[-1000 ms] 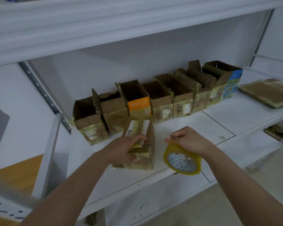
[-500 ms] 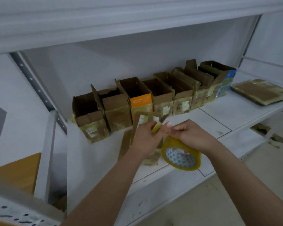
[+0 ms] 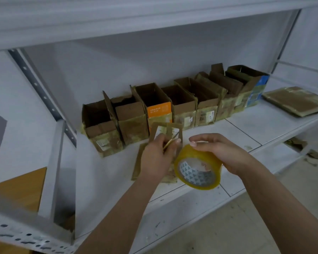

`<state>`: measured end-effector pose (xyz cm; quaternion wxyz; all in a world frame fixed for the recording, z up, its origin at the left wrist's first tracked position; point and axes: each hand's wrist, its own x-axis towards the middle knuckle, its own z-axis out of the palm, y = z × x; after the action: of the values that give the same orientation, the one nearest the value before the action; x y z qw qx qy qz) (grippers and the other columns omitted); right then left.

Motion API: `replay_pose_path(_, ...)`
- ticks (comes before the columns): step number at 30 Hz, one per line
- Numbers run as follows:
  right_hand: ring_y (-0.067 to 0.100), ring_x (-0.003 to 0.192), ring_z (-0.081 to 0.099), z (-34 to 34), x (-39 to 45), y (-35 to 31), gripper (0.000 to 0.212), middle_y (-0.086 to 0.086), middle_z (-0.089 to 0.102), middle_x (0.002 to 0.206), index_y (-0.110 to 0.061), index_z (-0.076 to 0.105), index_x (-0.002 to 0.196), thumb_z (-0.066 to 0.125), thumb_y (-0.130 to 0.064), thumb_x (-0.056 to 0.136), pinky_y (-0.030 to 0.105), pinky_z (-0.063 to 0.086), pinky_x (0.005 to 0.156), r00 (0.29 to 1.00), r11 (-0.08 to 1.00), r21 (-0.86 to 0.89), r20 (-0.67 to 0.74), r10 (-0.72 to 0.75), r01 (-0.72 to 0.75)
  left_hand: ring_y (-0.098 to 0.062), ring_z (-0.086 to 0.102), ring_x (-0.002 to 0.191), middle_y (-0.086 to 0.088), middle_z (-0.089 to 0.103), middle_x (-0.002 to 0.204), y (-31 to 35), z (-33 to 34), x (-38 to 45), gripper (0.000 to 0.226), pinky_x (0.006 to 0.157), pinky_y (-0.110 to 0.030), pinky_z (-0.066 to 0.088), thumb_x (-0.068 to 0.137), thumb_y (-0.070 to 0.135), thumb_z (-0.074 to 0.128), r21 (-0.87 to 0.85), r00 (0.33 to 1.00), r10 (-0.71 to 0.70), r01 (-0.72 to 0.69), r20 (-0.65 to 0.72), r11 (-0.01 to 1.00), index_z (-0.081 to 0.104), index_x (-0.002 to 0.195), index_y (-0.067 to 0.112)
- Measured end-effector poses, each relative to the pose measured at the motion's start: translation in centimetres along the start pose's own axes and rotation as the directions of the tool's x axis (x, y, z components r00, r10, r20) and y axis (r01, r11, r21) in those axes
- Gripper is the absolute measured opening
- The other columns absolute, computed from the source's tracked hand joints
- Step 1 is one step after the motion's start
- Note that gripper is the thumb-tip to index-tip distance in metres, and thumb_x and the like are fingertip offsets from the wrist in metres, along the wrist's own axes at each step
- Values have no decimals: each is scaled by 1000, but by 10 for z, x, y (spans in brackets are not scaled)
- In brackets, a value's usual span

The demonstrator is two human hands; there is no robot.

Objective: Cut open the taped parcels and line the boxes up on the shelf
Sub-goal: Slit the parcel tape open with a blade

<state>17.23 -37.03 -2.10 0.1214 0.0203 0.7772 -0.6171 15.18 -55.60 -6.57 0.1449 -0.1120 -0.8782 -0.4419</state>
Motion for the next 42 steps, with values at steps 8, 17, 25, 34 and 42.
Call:
replay_pose_path(8, 8, 67, 69, -17, 3, -10, 56, -8, 73, 73, -20, 74, 92, 70, -62, 56, 20, 51, 58, 992, 987, -106, 56, -112, 117, -10, 51, 56, 6, 54, 61, -16, -38, 7, 32, 49, -26, 34, 93, 46, 58, 124, 990, -64, 80, -126, 989, 45, 70, 28)
replay_pose_path(17, 12, 92, 62, -15, 22, 34, 34, -18, 63, 91, -35, 67, 80, 64, -69, 77, 36, 52, 82, 996, 790, -613, -77, -39, -17, -12, 48, 58, 6, 50, 61, -55, -58, -6, 32, 52, -28, 33, 94, 43, 57, 274, 977, -133, 176, -168, 946, 45, 72, 23)
replay_pose_path(25, 13, 94, 59, -2, 41, 55, 34, -14, 62, 95, -37, 63, 81, 60, -71, 79, 32, 47, 78, 995, 696, -715, -102, -18, -61, -12, 50, 57, 4, 52, 61, -83, -44, -5, 35, 50, -27, 33, 95, 42, 56, 281, 974, -197, 222, -115, 934, 41, 67, 27)
replay_pose_path(34, 13, 92, 57, 20, 58, 66, 32, -13, 58, 93, -39, 61, 83, 56, -71, 82, 32, 43, 75, 998, 688, -723, -55, 37, -65, 1, 44, 43, 16, 51, 48, -106, -1, -31, 35, 43, -19, 34, 96, 51, 51, -445, 765, -644, 573, -10, 688, 49, 75, 24)
replay_pose_path(42, 14, 95, 58, 19, 63, 67, 33, -13, 57, 96, -40, 59, 83, 55, -72, 82, 35, 48, 80, 997, 679, -731, -26, 78, -72, -9, 48, 50, 3, 64, 68, -106, -10, -28, 47, 46, -24, 36, 89, 64, 50, -303, 747, -664, 626, -30, 718, 55, 75, 19)
